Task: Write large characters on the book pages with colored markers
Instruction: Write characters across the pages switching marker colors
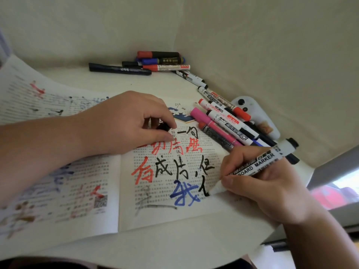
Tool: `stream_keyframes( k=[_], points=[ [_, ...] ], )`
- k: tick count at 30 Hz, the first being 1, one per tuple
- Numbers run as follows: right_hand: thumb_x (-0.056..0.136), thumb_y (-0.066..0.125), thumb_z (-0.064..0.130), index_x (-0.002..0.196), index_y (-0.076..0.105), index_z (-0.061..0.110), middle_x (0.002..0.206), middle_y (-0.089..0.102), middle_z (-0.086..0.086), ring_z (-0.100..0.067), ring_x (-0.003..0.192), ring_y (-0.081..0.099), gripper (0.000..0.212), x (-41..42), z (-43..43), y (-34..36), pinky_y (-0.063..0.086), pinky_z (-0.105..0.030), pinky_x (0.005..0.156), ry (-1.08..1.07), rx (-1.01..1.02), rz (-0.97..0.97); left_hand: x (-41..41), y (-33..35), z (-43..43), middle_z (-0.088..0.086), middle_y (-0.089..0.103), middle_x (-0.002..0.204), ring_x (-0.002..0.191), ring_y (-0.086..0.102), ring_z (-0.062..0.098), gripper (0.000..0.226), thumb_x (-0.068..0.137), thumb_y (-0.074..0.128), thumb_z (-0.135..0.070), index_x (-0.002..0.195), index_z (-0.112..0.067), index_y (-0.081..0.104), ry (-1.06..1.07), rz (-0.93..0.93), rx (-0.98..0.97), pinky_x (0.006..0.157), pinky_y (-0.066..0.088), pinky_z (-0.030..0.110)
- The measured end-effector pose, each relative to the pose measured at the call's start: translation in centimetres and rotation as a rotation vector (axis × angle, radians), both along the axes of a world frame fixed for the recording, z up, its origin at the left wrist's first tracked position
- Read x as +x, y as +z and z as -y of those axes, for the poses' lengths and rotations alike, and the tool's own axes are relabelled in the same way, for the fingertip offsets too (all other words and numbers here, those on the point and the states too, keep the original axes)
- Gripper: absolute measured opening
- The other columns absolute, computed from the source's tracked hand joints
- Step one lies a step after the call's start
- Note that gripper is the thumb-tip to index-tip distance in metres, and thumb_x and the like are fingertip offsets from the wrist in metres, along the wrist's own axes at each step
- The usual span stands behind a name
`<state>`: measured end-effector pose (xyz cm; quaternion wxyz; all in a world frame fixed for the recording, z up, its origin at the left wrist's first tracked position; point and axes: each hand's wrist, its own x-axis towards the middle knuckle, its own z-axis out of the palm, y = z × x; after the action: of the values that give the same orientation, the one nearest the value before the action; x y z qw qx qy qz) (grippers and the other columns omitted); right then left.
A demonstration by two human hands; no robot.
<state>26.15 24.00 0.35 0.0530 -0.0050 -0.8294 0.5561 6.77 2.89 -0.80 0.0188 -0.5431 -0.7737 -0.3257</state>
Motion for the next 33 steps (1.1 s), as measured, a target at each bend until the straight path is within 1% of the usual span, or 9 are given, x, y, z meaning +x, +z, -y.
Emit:
stream_keyframes(
  k=[3, 8, 12, 16, 19, 22, 26, 30, 33],
  points=[
    [0.072, 0.077, 0.015, 0.075, 0.071, 0.012, 0.065, 0.064, -0.015, -0.021, 0.057, 0.054, 0.007, -0.14, -0.20, -0.10, 0.042, -0.027, 0.053, -0.071, -0.056, 0.007, 0.00, -0.15, -0.07, -0.018, 0.068, 0.096, 0.093, 0.062, 0.003, 0.027, 0.084, 0.070, -0.054, 0.103, -0.035, 0.075, -0.004, -0.013, 0.002, 0.083, 0.045, 0.024],
    [0.066, 0.072, 0.035, 0.074, 0.068, 0.014, 0.066, 0.058, -0.025, -0.026, 0.056, 0.048, 0.022, -0.52, -0.04, -0.61, 0.038, -0.033, 0.054, -0.151, 0.032, -0.027, -0.05, -0.21, 0.02, -0.016, 0.066, 0.098, 0.095, 0.061, 0.000, 0.018, 0.087, 0.071, -0.041, 0.099, -0.031, 0.077, 0.002, -0.044, 0.002, 0.085, 0.042, 0.015],
    [0.067, 0.071, 0.010, 0.066, 0.064, 0.009, 0.064, 0.056, -0.019, -0.021, 0.054, 0.046, 0.008, -0.40, -0.27, -0.40, 0.035, -0.026, 0.050, -0.093, -0.032, -0.014, -0.15, -0.25, 0.00, -0.017, 0.065, 0.097, 0.095, 0.060, -0.001, 0.019, 0.088, 0.073, -0.042, 0.104, -0.032, 0.074, 0.018, -0.042, 0.024, 0.085, 0.042, 0.015],
    [0.064, 0.076, 0.020, 0.068, 0.067, 0.012, 0.065, 0.058, -0.020, -0.025, 0.056, 0.049, 0.012, -0.04, -0.32, -0.27, 0.037, -0.030, 0.051, -0.025, -0.040, 0.001, -0.29, -0.21, 0.09, -0.018, 0.064, 0.099, 0.097, 0.060, 0.001, 0.027, 0.083, 0.073, -0.047, 0.106, -0.033, 0.072, 0.028, -0.037, 0.041, 0.087, 0.043, 0.016],
    [0.071, 0.075, 0.011, 0.070, 0.070, 0.013, 0.066, 0.062, -0.019, -0.019, 0.056, 0.055, 0.006, -0.19, -0.08, -0.31, 0.042, -0.024, 0.052, -0.086, -0.051, -0.023, -0.21, -0.13, 0.13, -0.020, 0.066, 0.096, 0.095, 0.060, -0.004, 0.023, 0.084, 0.080, -0.039, 0.106, -0.031, 0.074, 0.024, -0.032, 0.055, 0.087, 0.043, 0.013],
    [0.072, 0.071, 0.008, 0.070, 0.069, 0.011, 0.063, 0.063, -0.012, -0.010, 0.051, 0.053, 0.004, -0.28, -0.02, -0.32, 0.040, -0.017, 0.049, -0.098, -0.060, -0.018, 0.09, -0.05, 0.08, -0.022, 0.067, 0.094, 0.094, 0.060, -0.001, 0.026, 0.082, 0.075, -0.044, 0.105, -0.032, 0.075, 0.028, -0.051, 0.069, 0.086, 0.045, 0.022],
    [0.072, 0.071, 0.005, 0.070, 0.071, 0.014, 0.067, 0.066, -0.014, -0.014, 0.056, 0.057, 0.009, -0.02, 0.06, 0.12, 0.044, -0.021, 0.052, 0.007, -0.033, 0.006, 0.40, 0.09, 0.09, -0.019, 0.067, 0.094, 0.090, 0.060, 0.000, 0.026, 0.082, 0.072, -0.043, 0.106, -0.031, 0.074, 0.021, -0.030, 0.095, 0.082, 0.046, 0.024],
    [0.072, 0.070, 0.013, 0.069, 0.067, 0.012, 0.053, 0.049, -0.012, -0.011, 0.042, 0.041, 0.005, -0.45, -0.06, -0.58, 0.033, -0.017, 0.041, -0.233, -0.113, -0.027, 0.59, 0.22, 0.08, -0.015, 0.067, 0.093, 0.088, 0.062, 0.005, 0.027, 0.083, 0.072, -0.040, 0.106, -0.027, 0.074, 0.023, -0.030, 0.124, 0.081, 0.047, 0.026],
    [0.072, 0.070, 0.019, 0.069, 0.067, 0.016, 0.056, 0.057, 0.000, -0.009, 0.047, 0.046, 0.005, -0.60, 0.08, -0.69, 0.036, -0.017, 0.046, -0.277, 0.045, -0.038, 0.60, 0.21, 0.10, -0.019, 0.066, 0.092, 0.089, 0.063, 0.002, 0.028, 0.082, 0.072, -0.041, 0.108, -0.029, 0.073, 0.008, -0.016, 0.110, 0.083, 0.048, 0.023]
  ],
)
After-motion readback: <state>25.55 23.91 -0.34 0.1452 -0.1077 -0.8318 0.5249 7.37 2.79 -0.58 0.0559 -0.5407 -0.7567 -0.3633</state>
